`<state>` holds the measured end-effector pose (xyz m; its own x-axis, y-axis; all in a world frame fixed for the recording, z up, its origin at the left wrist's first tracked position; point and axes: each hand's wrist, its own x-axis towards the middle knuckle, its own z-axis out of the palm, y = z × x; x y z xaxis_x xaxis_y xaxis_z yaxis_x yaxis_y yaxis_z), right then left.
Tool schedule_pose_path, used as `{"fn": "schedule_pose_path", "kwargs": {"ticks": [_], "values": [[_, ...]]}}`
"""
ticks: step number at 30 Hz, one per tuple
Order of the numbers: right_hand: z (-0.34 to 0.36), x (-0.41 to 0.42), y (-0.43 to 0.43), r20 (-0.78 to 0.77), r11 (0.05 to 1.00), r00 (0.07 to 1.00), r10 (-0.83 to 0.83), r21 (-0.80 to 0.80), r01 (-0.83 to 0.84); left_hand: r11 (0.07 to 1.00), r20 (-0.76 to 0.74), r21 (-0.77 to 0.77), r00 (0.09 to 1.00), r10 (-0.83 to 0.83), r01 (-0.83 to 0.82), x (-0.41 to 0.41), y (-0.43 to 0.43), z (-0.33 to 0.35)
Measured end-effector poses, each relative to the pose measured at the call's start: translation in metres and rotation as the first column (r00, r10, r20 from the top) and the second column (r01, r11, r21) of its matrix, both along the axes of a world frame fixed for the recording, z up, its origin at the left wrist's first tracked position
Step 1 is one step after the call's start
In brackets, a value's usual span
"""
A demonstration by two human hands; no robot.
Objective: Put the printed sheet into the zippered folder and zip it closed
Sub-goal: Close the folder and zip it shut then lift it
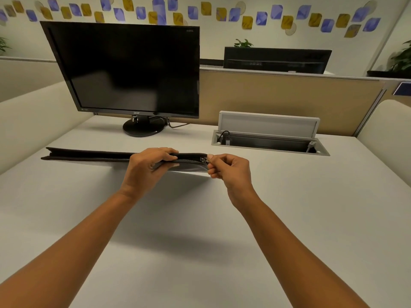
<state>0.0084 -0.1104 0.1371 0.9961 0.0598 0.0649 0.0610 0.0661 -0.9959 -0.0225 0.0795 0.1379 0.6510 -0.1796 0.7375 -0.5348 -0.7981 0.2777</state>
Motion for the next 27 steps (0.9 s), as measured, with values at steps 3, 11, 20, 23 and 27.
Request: {"fn": "schedule_pose_path", "kwargs": {"ticks": [3, 11, 20, 23, 27], "values": [[-0.001, 0.002, 0.001, -0.01, 1.0, 1.0, 0.003, -0.006, -0.003, 0.999, -0.015, -0.039, 1.0, 0.006, -0.006, -0.002, 0.005, 0.003], [-0.01, 0.009, 0.002, -0.008, 0.998, 1.0, -0.023, -0.064, 0.023, 0.973, -0.068, -0.227, 0.996, -0.056, 0.039, -0.005, 0.02, 0.009], [0.0, 0.018, -0.009, -0.065, 0.995, 0.994, -0.091, 0.021, 0.093, 0.856, -0.115, -0.505, 0.975, -0.192, 0.11, -0.005, 0.028, 0.007], [0.01, 0.013, -0.009, -0.065, 0.99, 0.997, -0.047, 0.133, 0.056, 0.875, -0.068, -0.476, 0.989, -0.135, 0.087, -0.004, 0.027, 0.013], [0.023, 0.007, -0.007, -0.046, 0.967, 0.999, 0.006, 0.256, 0.006, 0.929, 0.058, -0.358, 0.995, -0.084, 0.099, -0.004, 0.014, 0.024]]}}
